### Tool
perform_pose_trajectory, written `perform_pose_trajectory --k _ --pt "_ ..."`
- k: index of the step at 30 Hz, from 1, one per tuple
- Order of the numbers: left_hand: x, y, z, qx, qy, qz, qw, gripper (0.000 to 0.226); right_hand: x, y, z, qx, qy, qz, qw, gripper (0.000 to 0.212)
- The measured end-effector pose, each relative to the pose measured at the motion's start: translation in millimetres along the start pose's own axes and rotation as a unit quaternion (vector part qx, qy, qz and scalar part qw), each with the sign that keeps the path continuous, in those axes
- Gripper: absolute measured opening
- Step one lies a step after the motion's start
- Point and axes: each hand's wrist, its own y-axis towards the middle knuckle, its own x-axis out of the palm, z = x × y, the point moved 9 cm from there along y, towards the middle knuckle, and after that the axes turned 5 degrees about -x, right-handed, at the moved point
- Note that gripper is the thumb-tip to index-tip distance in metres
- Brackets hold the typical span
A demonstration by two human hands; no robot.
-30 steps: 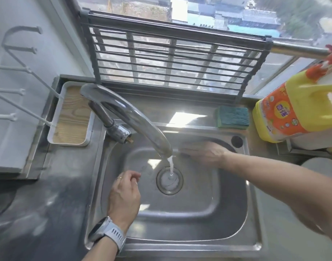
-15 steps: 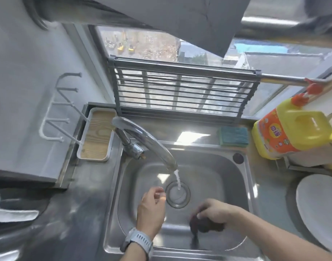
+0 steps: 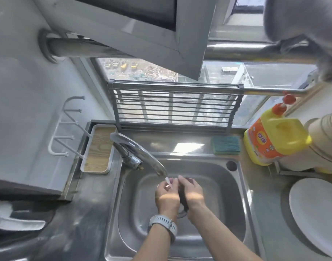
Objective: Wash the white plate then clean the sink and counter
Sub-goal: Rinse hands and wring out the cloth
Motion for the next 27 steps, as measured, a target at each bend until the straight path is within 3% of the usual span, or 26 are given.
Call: perform_pose_trajectory --k 2,6,8,11,15,17,19,20,21,22,23,27 --pt "-5.7 -6.2 2.1 0.017 0.039 0.012 0.999 0.02 18.8 -3.4 13.4 0.075 0.042 -0.045 0.995 0.043" --pt "-24.4 6.5 10.0 0.056 0.135 0.088 0.985 0.027 57.4 -23.2 18.8 0.119 0.118 -0.136 0.976 0.023" --pt "-23.2 10.1 20.0 0.083 0.144 0.089 0.982 0.019 65.3 -23.0 15.9 0.094 0.127 -0.14 0.978 0.027" --pt "-16.0 1.2 31.9 0.112 0.122 0.029 0.986 0.013 74.7 -15.6 16.1 0.1 0.149 -0.118 0.977 0.039" --pt "-31.9 3.0 29.8 0.064 0.093 0.032 0.993 0.028 73.4 -7.1 20.7 0.081 0.094 -0.097 0.987 0.021" --pt "-40.1 9.0 25.1 0.034 0.087 0.032 0.995 0.032 76.6 -3.7 29.6 0.075 0.03 -0.087 0.993 0.022" --pt "-46.8 12.7 20.2 0.015 0.093 0.031 0.995 0.038 75.9 -2.2 36.2 0.051 -0.103 -0.081 0.99 0.023" --pt "-50.5 15.6 17.4 0.011 0.103 0.034 0.994 0.039 75.1 -0.2 38.7 -0.025 -0.275 -0.096 0.956 0.024" --pt "-54.6 17.8 14.4 0.009 0.115 0.037 0.993 0.04 72.5 1.5 36.1 -0.031 -0.285 -0.053 0.957 0.02" --pt "-59.1 19.7 11.0 0.005 0.127 0.04 0.991 0.041 78.5 0.2 53.6 0.074 -0.145 -0.056 0.985 0.013" --pt "-63.9 21.9 7.1 0.002 0.133 0.045 0.99 0.042 89.7 -5.1 59.5 0.124 -0.03 -0.091 0.988 0.011" --pt "-76.0 26.6 -6.8 -0.005 0.155 0.055 0.986 0.038 84.0 -9.7 64.5 0.061 -0.101 -0.052 0.992 0.019"
